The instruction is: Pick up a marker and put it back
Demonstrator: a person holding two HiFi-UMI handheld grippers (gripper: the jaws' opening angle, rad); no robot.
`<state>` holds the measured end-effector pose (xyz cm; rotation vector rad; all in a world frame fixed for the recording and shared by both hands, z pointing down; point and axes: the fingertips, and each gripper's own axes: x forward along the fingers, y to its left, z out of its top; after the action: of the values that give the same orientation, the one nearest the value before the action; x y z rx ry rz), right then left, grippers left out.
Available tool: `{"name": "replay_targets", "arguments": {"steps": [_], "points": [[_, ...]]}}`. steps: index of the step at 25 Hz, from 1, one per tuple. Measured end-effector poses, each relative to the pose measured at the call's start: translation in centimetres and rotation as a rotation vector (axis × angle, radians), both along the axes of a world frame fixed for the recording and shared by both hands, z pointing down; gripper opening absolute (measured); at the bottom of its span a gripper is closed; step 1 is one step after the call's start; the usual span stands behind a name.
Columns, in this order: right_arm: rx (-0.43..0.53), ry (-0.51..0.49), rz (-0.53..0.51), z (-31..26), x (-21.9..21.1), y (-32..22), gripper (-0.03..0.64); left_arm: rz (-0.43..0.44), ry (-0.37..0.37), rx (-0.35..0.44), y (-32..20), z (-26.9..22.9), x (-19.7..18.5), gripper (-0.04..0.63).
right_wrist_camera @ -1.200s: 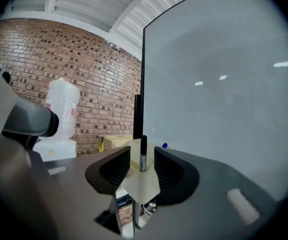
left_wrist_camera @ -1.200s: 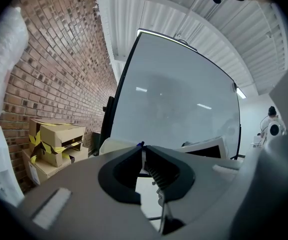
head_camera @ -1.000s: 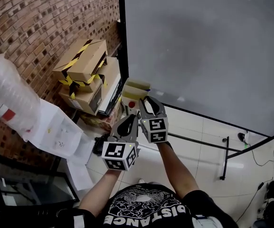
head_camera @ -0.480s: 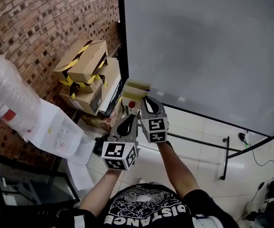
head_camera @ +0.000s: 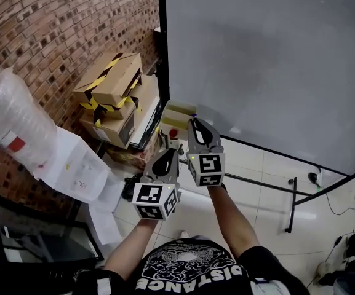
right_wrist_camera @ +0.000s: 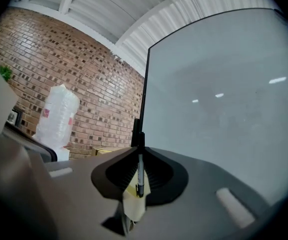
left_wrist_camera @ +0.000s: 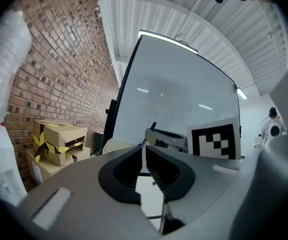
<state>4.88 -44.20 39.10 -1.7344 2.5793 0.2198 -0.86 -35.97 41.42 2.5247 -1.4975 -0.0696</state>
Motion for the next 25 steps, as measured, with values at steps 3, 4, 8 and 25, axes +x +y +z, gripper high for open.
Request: {"name": "replay_targets", "arguments": {"steps": [3,4,8,25], "points": [[0.038,-0.008,0.002,-2.0,0.2,1.3,0.032,0.006,0.003,0.004,0.9,-0.4,-0.1,0.006],[0.053,-0.013,0.005,-2.8,0.2,1.9,0.032,0.009,0.003,0.005,1.3,-0.5,-0.1,0.006],[0.1,-0.016,0.009,-4.7,0.2,4.0,0.032,0.021,0.005,0.007,2.8,-0.9,-0.3,0.005],[0.159,-0.047,0.033,-8.5,-1.5,16.7,0.032,0.007,0.01,0.092,10.4,-3.9,-3.0,0.005]]}}
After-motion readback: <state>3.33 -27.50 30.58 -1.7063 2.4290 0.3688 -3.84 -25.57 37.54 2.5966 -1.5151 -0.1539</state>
